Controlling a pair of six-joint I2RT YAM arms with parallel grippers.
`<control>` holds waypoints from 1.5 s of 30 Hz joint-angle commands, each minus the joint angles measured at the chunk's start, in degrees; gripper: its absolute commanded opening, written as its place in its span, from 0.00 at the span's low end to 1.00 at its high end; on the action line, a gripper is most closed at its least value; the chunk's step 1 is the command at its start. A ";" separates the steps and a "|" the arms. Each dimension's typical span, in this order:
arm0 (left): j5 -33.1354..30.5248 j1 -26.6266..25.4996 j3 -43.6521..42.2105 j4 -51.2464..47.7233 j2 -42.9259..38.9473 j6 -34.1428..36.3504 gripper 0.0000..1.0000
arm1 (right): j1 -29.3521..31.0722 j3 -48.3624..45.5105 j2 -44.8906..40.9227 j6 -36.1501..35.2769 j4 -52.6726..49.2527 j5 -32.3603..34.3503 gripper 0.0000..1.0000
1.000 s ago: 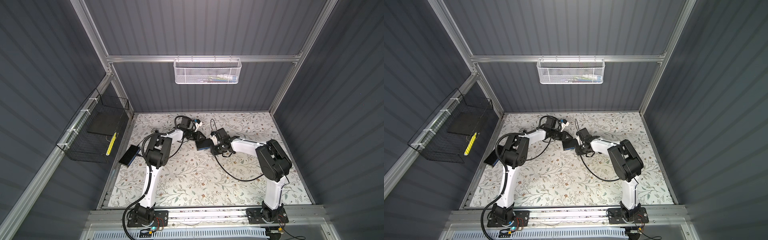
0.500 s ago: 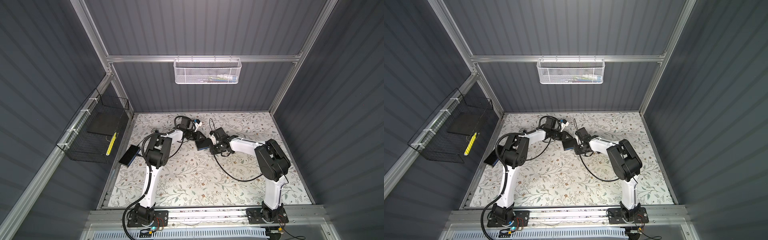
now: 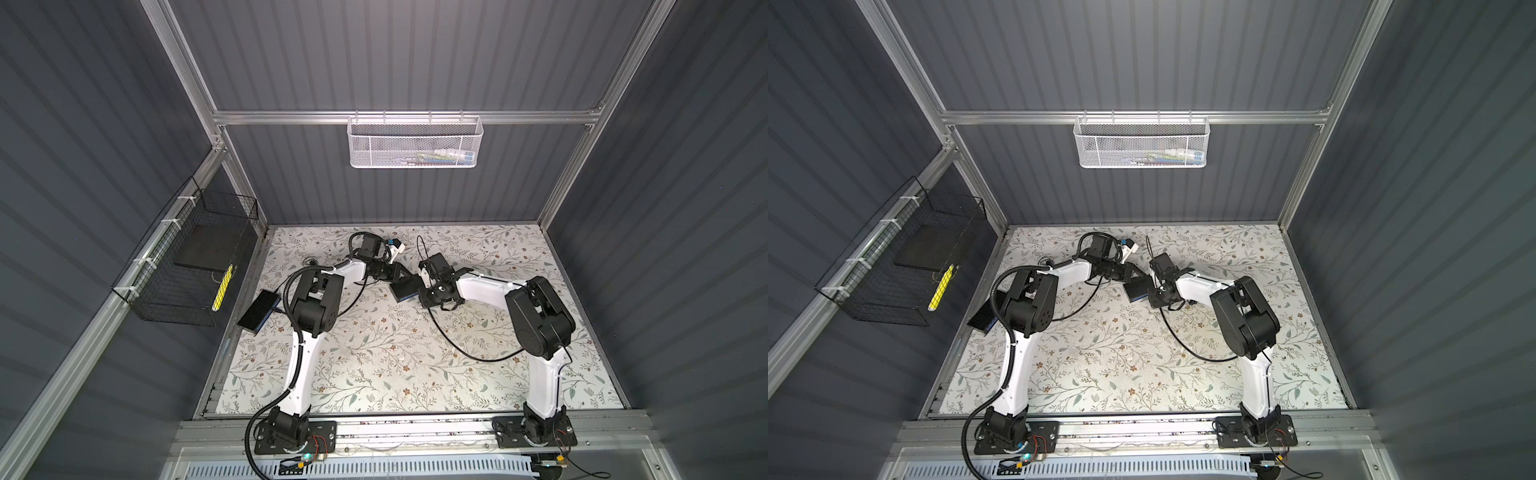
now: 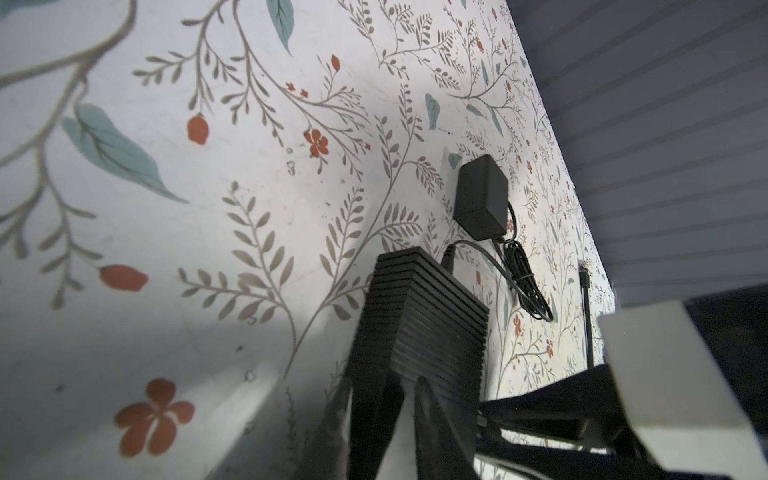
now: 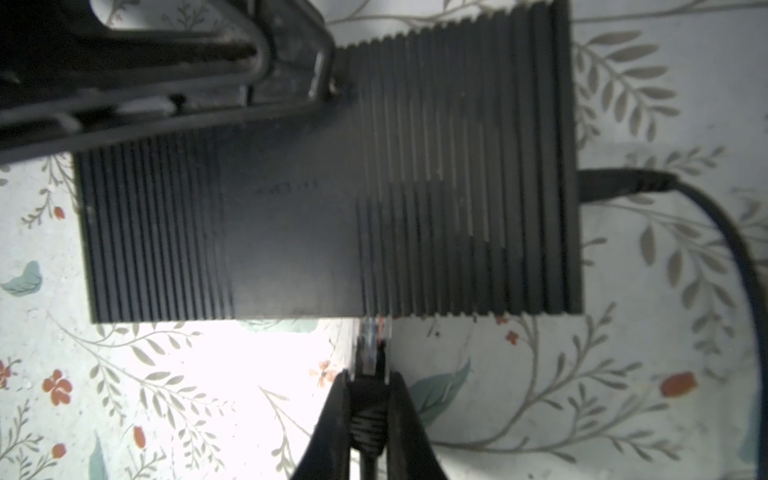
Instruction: Insert the plug into the switch port
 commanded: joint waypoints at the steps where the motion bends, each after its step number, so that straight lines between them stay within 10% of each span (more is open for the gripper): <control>1: 2.64 -0.20 -0.29 -0.23 0.54 0.43 0.27 | 0.29 1.33 0.59 -1.79 -1.21 1.33 0.08; 45: 7.39 -2.07 5.65 -2.29 5.60 2.11 0.24 | -1.88 5.61 1.32 -6.95 -5.02 0.93 0.08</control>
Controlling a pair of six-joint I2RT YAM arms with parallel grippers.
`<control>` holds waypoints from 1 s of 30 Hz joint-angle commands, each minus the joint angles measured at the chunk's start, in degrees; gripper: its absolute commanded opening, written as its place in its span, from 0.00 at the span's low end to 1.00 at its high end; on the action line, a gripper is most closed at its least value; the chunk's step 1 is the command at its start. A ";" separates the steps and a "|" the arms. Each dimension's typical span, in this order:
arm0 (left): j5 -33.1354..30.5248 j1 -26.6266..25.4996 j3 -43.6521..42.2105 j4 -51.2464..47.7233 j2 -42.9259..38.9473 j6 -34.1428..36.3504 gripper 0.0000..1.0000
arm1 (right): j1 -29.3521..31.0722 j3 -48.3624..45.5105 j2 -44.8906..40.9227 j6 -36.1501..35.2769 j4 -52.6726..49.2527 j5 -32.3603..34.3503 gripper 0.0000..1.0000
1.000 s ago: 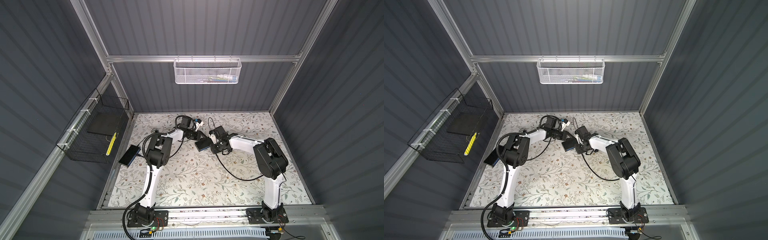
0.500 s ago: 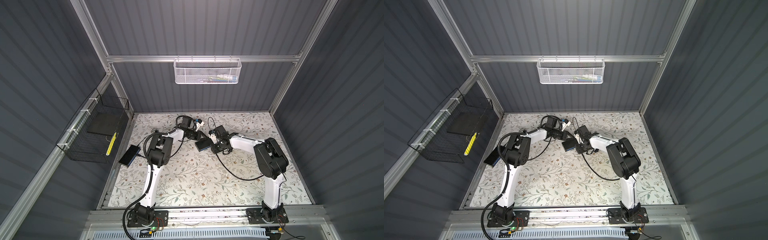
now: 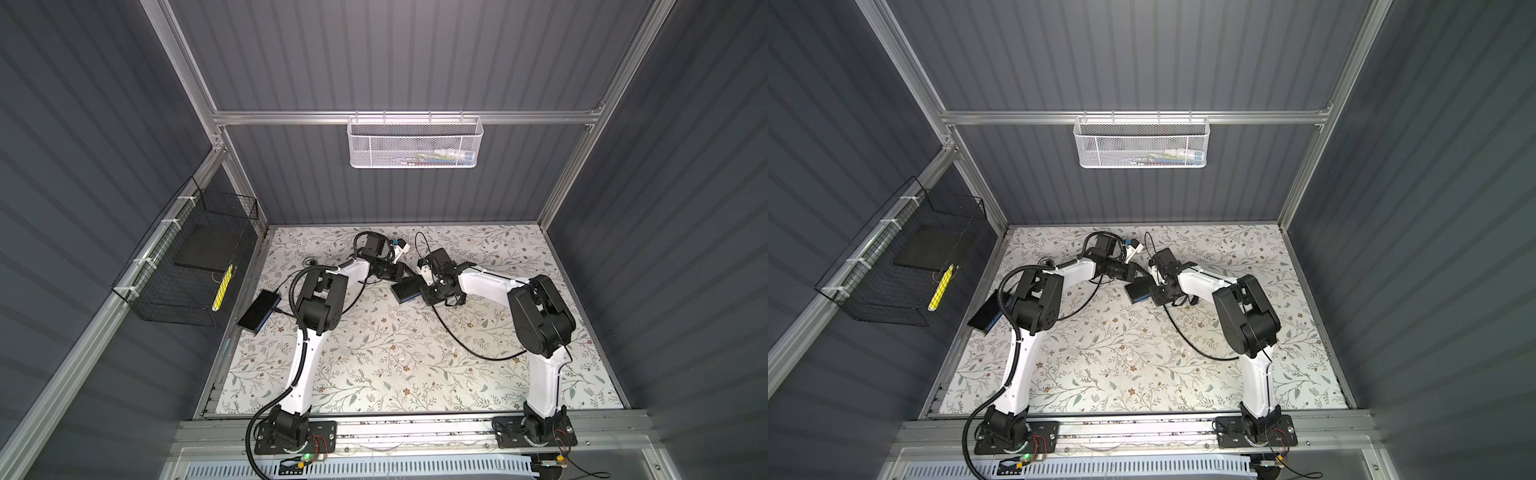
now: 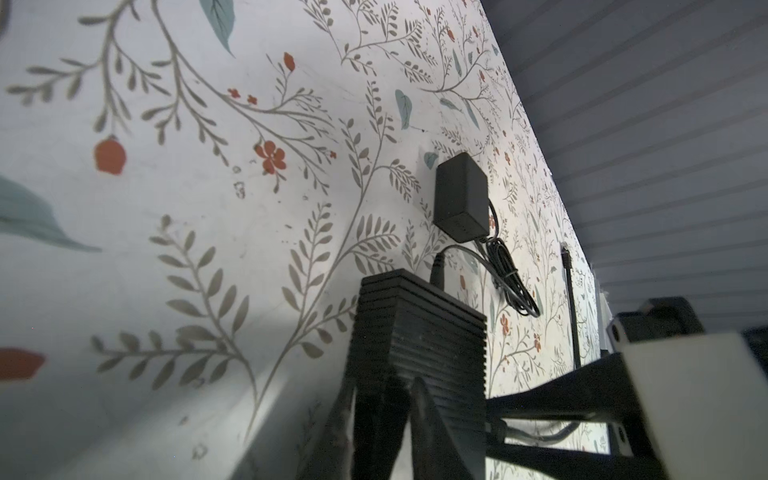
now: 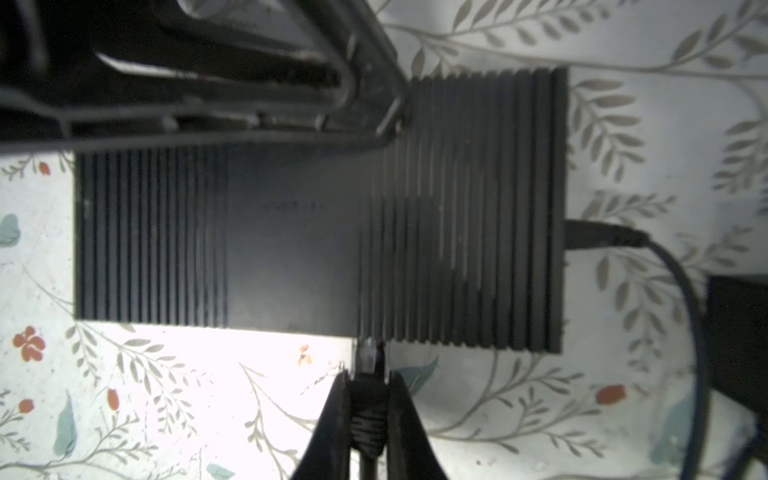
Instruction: Insert the plug into the switch port
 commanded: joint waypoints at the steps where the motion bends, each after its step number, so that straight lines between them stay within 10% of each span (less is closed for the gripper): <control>1: 3.19 -1.32 0.42 -1.11 1.41 0.17 0.23 | -0.16 1.99 1.03 1.73 0.46 1.92 0.08; 30: 5.15 -4.28 -4.75 2.36 0.95 -1.59 0.19 | -0.19 5.33 3.33 0.64 2.12 2.76 0.07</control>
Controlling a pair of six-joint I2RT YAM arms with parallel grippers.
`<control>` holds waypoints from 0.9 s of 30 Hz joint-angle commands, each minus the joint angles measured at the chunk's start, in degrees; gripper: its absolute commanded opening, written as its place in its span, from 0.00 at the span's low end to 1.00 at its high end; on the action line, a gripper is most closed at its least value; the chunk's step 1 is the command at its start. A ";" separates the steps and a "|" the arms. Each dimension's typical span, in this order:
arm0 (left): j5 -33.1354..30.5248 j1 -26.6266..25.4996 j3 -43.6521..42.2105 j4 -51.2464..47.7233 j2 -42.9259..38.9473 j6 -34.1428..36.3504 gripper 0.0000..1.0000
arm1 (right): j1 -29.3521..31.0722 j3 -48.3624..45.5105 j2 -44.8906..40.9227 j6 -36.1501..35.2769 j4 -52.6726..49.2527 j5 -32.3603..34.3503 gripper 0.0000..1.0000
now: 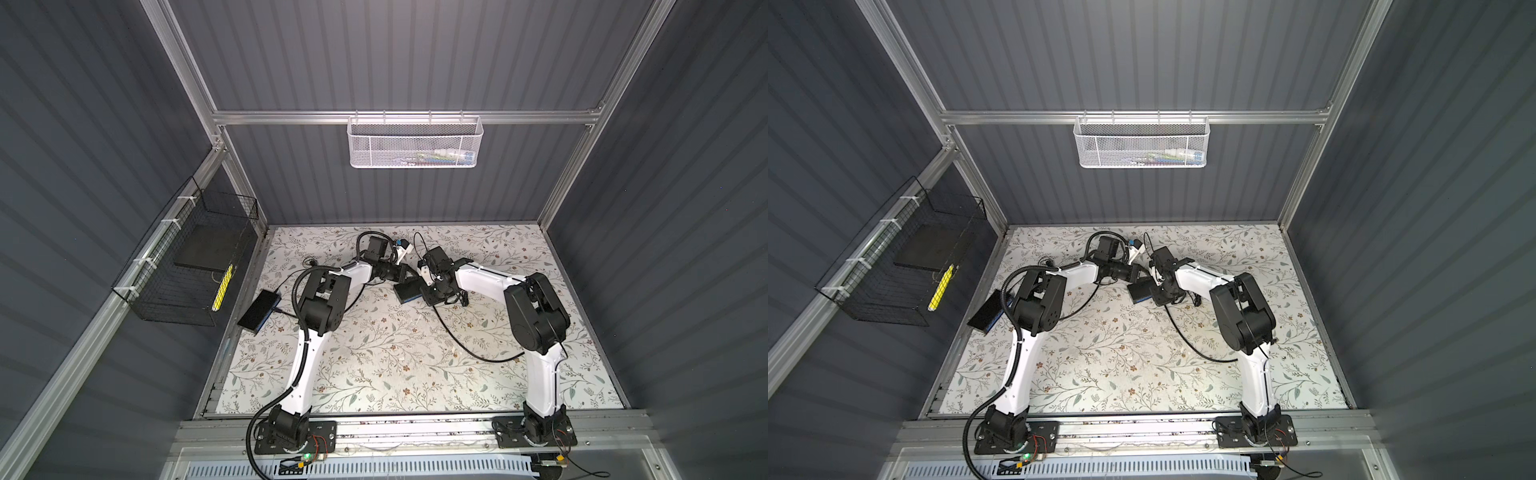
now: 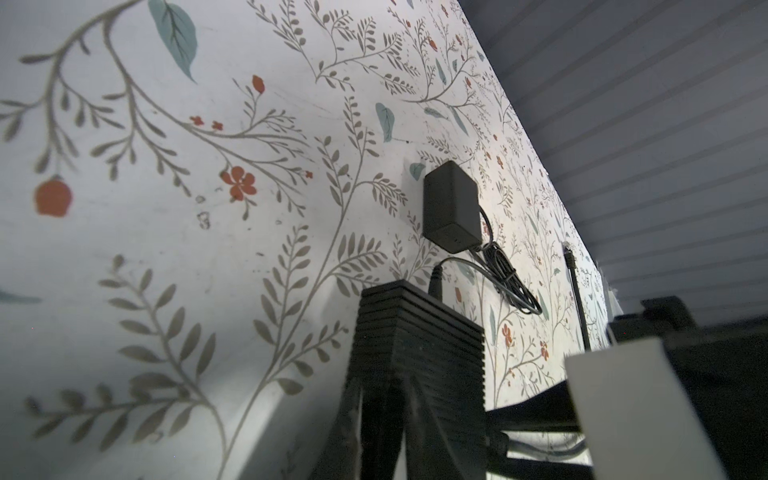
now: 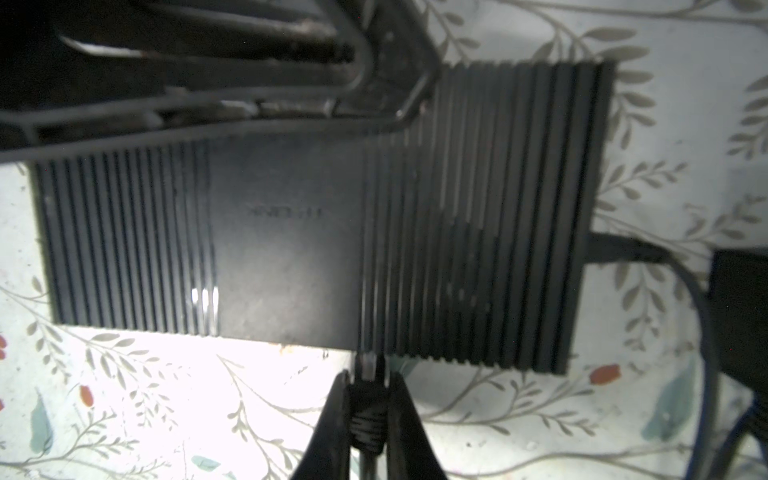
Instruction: Insert the plug into the switch port
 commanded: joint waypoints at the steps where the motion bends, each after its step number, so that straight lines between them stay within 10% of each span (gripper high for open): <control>1: 5.27 -3.07 -2.18 -4.48 1.01 -1.10 0.19 | -0.26 1.39 0.82 0.64 9.17 1.49 0.07; 27: 4.93 -5.84 -4.62 -4.93 1.06 -0.23 0.16 | -1.57 7.94 3.27 -1.79 9.33 1.02 0.07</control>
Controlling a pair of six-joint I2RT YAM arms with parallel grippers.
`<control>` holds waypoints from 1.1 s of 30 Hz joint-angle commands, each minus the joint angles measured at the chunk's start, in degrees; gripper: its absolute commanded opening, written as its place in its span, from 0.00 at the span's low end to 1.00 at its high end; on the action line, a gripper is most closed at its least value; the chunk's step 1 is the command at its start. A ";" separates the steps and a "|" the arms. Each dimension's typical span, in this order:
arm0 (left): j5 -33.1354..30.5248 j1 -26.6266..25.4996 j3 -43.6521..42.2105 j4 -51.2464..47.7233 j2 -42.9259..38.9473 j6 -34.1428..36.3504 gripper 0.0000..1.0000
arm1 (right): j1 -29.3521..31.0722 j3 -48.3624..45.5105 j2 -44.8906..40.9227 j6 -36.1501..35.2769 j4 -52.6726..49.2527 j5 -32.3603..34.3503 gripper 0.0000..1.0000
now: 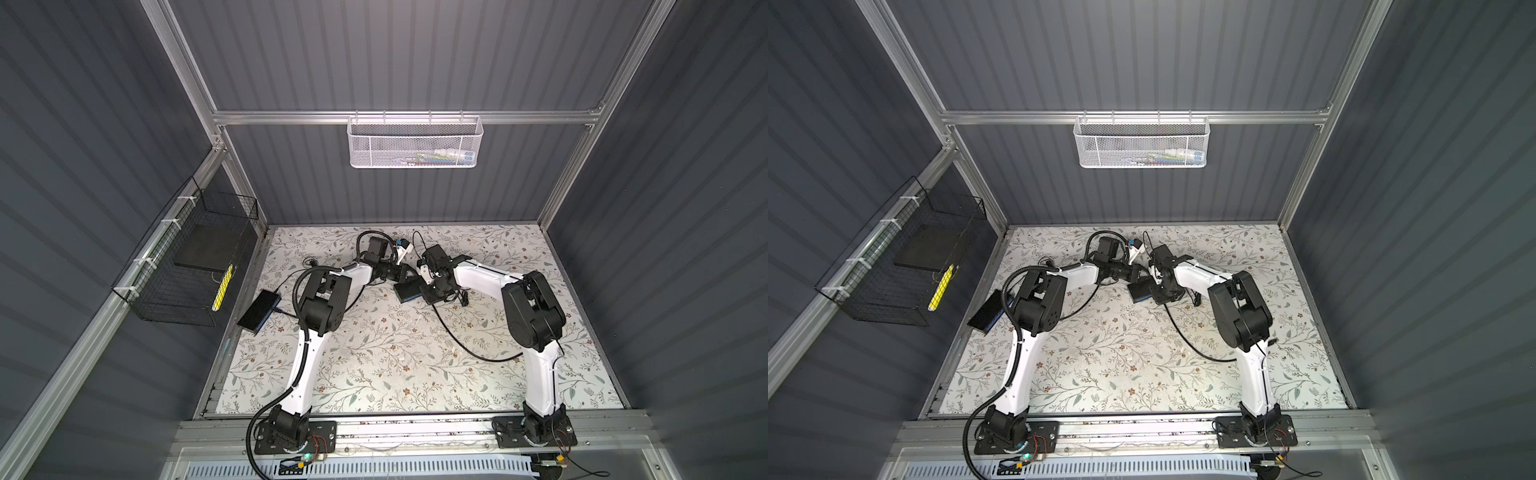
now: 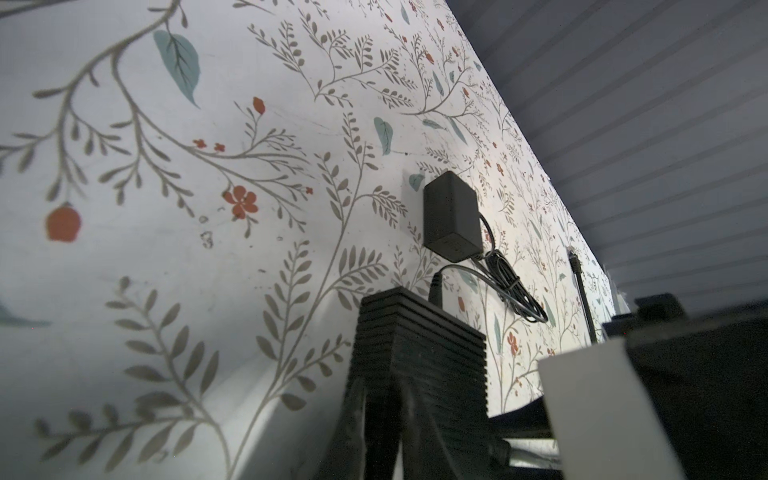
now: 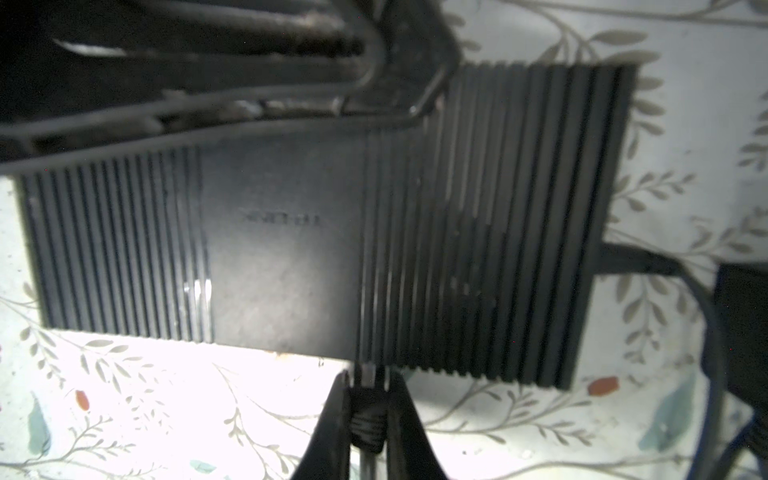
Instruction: Insert the plug into the switch port
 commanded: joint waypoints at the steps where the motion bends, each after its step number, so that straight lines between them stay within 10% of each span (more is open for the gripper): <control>1: 5.51 -5.49 -3.37 -8.51 1.20 0.05 0.16 | -1.25 4.61 1.24 -1.01 12.48 1.42 0.07; 33: 9.21 -7.78 -5.44 -3.36 2.22 -3.77 0.13 | -1.61 10.30 4.73 -0.88 16.23 0.72 0.07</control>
